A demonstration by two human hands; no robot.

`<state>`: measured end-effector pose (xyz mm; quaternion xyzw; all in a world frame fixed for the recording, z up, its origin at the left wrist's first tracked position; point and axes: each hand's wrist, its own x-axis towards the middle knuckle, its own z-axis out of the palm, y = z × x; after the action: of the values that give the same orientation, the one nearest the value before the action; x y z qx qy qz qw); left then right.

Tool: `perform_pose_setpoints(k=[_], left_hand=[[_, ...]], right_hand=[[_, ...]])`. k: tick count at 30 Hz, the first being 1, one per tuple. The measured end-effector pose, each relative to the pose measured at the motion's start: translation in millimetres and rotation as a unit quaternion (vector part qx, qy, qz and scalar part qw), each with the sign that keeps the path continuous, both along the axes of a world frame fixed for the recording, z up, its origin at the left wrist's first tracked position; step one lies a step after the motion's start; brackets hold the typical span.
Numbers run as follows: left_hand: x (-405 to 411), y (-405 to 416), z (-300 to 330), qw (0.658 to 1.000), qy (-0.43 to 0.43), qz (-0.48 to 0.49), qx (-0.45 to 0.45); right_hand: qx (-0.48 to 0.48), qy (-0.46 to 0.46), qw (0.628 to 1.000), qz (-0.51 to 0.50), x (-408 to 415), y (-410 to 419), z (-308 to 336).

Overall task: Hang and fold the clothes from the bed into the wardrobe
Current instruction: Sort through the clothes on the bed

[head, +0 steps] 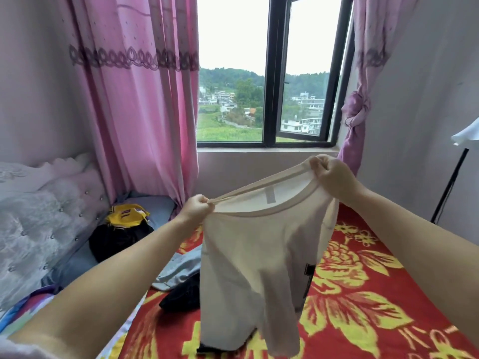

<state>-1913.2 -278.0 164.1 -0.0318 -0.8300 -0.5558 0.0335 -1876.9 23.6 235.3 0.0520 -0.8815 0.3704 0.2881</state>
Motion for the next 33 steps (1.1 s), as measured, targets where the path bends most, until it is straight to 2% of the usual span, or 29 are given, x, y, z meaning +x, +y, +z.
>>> perform_pose_setpoints(k=[1, 3, 7, 9, 12, 16, 18, 23, 27, 30, 33], left_hand=[[-2.5, -3.8, 8.2, 1.0, 0.023, 0.0, 0.001], [-4.0, -8.2, 26.4, 0.998, 0.052, -0.033, 0.012], [-0.7, -17.4, 46.1, 0.991, 0.0, -0.111, 0.071], [-1.4, -25.3, 45.7, 0.986, -0.043, -0.147, 0.07], [-7.4, -41.8, 46.0, 0.974, -0.082, -0.207, 0.047], [-8.2, -54.8, 53.8, 0.964, -0.122, -0.236, 0.022], [-5.7, -52.2, 56.1, 0.962, -0.129, -0.238, 0.044], [18.6, 4.3, 63.3, 0.954, -0.174, -0.177, 0.171], [45.3, 66.0, 67.8, 0.933, -0.175, -0.201, 0.24], [53.2, 90.6, 70.9, 0.937, -0.146, -0.236, 0.213], [54.8, 91.2, 75.8, 0.943, -0.122, -0.253, 0.177]], right_hand=[[0.033, -0.004, 0.999, 0.004, 0.3, 3.1, -5.7], [0.039, -0.019, 0.999, 0.025, 2.2, 7.5, -13.2], [-0.103, -0.083, 0.983, 0.126, 10.5, 21.1, -6.7], [-0.133, -0.136, 0.97, 0.149, 14.7, 29.9, -1.8], [-0.097, -0.196, 0.964, 0.154, 17.9, 36.6, 1.1], [-0.038, -0.221, 0.965, 0.135, 17.9, 34.2, -2.2], [-0.014, -0.215, 0.971, 0.109, 18.1, 29.2, -2.1], [0.024, -0.149, 0.989, -0.004, 12.1, -0.4, -2.5], [0.035, -0.11, 0.993, -0.001, 14.1, -50.8, -6.6], [0.028, -0.069, 0.997, 0.028, 21.1, -74.2, -14.1], [-0.013, -0.072, 0.994, 0.086, 27.4, -76.9, -13.8]])
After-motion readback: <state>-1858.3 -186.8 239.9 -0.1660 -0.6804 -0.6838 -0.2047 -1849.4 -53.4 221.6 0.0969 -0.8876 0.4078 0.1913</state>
